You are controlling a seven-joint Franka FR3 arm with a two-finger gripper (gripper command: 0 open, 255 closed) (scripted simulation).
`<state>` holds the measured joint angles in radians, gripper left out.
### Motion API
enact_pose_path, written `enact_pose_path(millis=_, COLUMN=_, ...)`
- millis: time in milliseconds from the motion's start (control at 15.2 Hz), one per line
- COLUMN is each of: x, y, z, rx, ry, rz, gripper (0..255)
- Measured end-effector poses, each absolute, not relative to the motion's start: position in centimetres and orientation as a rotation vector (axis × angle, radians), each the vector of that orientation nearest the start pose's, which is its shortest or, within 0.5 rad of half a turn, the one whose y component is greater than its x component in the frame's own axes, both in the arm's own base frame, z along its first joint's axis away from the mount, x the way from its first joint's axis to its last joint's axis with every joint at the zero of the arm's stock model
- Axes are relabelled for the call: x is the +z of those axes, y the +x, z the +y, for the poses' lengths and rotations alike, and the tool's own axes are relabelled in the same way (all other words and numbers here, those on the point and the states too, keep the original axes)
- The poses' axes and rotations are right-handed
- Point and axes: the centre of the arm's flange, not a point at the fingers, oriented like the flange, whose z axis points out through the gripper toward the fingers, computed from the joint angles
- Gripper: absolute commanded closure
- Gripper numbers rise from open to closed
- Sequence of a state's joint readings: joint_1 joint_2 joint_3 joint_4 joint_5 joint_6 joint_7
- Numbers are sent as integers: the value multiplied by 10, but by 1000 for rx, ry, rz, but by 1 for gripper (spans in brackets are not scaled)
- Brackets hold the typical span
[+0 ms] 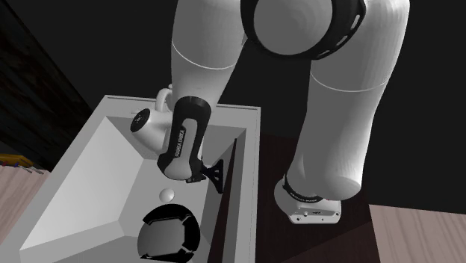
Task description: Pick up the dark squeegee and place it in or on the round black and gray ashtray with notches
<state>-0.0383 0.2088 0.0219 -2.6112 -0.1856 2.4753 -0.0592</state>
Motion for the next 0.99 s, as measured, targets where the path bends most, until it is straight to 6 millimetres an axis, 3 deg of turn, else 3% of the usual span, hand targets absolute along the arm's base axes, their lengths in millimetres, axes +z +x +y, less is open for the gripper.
enact_pose_path(millis=528, x=195, y=393, z=1, rx=557, ry=-3146, rz=-331, gripper=255)
enact_pose_path(millis=990, x=197, y=419, z=81, rx=557, ry=-3146, rz=-333, gripper=255)
